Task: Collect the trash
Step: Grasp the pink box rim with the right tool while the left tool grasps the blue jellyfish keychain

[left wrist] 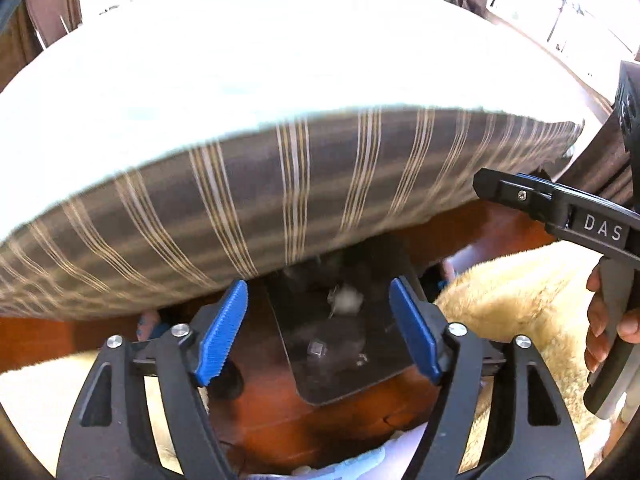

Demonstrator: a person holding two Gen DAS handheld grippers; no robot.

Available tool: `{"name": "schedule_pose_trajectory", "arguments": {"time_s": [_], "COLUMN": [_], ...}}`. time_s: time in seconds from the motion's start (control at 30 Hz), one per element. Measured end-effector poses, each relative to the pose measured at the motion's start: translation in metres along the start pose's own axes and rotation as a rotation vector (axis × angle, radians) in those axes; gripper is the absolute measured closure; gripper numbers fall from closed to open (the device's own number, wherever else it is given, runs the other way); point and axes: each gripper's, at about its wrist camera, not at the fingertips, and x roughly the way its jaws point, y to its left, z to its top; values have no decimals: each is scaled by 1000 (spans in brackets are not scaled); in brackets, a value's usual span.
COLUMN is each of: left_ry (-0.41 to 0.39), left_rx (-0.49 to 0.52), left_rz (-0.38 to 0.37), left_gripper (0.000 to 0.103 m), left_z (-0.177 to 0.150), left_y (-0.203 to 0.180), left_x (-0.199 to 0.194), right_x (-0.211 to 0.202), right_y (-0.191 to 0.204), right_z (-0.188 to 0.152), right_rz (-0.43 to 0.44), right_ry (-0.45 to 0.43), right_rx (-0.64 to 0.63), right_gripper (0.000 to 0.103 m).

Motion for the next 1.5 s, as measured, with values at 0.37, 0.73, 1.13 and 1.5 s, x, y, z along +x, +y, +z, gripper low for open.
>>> {"name": "schedule_pose_trajectory", "arguments": {"time_s": [0.37, 0.73, 1.13, 1.5], "left_ry": [-163, -216, -190, -159], "left_rx": [27, 42, 34, 57], "left_rz": [16, 30, -8, -7], "left_gripper": [30, 29, 47, 74], "left_z": [42, 100, 164, 194], "left_y": [2, 6, 3, -2], "left_x": [-59, -55, -20, 16], "right_x": [-40, -31, 15, 61], "right_y": [4, 10, 27, 30], "right_z": [52, 117, 183, 200], "right_rz": [4, 1, 29, 15], "right_ry": [-143, -247, -239, -152], "right_rx": [-45, -78, -171, -239], "right_gripper": [27, 27, 52, 68]}}
